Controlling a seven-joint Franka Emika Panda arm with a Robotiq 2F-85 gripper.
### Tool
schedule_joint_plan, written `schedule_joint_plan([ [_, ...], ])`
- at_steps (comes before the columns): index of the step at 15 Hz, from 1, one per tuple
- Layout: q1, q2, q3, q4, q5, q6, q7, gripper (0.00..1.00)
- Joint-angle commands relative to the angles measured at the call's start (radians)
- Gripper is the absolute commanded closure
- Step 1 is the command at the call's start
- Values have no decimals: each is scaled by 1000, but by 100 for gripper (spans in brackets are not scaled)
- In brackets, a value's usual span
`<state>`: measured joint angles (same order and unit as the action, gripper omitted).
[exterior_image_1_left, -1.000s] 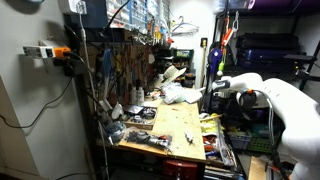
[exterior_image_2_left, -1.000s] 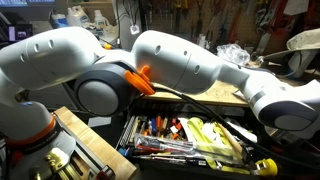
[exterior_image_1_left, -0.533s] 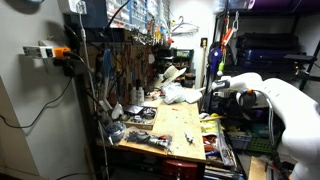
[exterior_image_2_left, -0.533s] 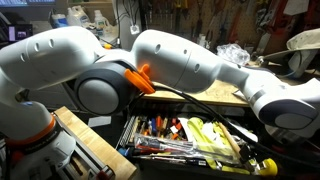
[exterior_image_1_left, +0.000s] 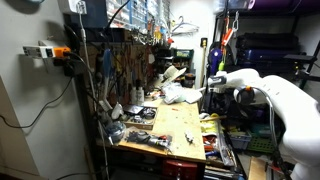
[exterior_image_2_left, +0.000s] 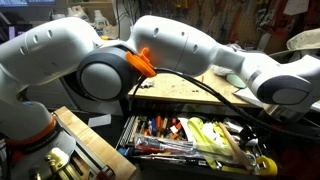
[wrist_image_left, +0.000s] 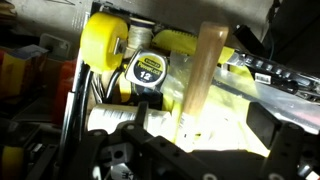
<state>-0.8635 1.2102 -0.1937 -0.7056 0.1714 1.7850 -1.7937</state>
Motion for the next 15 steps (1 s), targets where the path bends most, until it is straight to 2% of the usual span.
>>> schedule_joint_plan([
  [1,45,-78,-14,-146,-40,33,-73,0],
  [3,55,-126,-4,-224,-43,5,-122,0],
  [4,43,-46,-2,-87,-24,-1,-58,0],
  [6,52,-73,-2,-138,-26,-2,-83,0],
  [10,53,-95,-3,-171,-26,-2,-94,0],
  [15,62,-143,-2,-298,6,148,-10,0],
])
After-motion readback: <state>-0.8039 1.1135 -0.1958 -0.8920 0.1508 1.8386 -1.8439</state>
